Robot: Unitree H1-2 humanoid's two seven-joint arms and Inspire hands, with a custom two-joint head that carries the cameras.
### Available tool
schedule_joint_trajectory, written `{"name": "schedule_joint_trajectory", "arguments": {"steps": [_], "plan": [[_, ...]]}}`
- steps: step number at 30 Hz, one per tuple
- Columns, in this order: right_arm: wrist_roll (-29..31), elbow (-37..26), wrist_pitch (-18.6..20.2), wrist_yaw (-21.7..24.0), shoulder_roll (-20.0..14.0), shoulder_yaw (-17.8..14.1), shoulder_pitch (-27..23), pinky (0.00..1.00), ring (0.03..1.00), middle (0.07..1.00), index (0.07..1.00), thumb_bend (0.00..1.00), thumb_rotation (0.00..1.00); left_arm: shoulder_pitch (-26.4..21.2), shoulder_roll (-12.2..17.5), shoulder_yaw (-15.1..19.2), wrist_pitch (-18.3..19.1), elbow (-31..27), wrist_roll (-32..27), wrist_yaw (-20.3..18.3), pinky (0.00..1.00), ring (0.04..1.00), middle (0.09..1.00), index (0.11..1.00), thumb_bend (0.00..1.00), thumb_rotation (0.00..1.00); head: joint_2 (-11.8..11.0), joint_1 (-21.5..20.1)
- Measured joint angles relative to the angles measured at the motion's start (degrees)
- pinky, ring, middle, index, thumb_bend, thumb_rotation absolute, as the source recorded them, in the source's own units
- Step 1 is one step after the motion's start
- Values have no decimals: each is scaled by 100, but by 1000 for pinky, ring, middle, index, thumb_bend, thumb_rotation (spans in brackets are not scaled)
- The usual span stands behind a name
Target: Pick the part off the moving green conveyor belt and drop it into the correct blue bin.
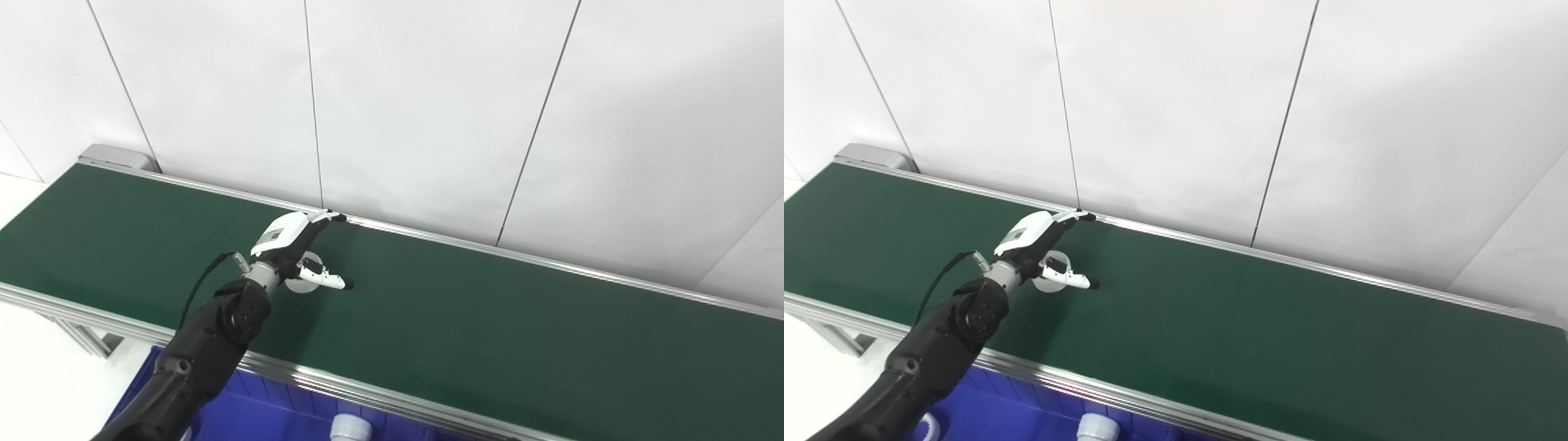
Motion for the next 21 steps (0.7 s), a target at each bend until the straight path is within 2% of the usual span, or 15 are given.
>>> {"name": "schedule_joint_trajectory", "arguments": {"steps": [3,6,11,13,14,15,18,21], "plan": [[-13,-10,0,0,-1,3,8,556,710,808,820,773,464,-93,13,-118,3,245,88,43,999,984,976,867,839,313,18,-9],[-11,-18,0,-1,-2,8,13,566,723,807,817,774,457,-108,15,-236,4,389,95,76,1000,983,973,865,849,317,18,-9],[4,-19,0,-4,-7,8,15,570,717,801,813,774,458,-140,1,-371,1,639,109,305,982,966,959,860,819,257,35,-18],[20,-21,0,-4,-6,5,15,567,714,802,816,773,459,-182,-23,-448,-18,690,98,391,908,920,919,849,788,195,44,-18],[25,-27,0,-4,-6,5,15,582,706,798,813,771,462,-218,-43,-454,-35,730,56,391,812,865,868,828,753,133,44,-26],[22,-30,0,-9,-6,6,14,584,704,798,813,770,463,-251,-70,-453,-62,747,-47,382,799,858,862,825,748,125,44,-26],[-1,-29,0,-90,-7,14,29,601,683,798,813,764,466,-292,-101,-447,-79,696,-166,376,682,783,798,767,714,42,61,-18],[-5,-29,0,-137,-21,23,41,600,680,802,818,764,470,-260,-17,-477,100,431,-165,223,577,699,745,724,688,6,70,-18]]}}
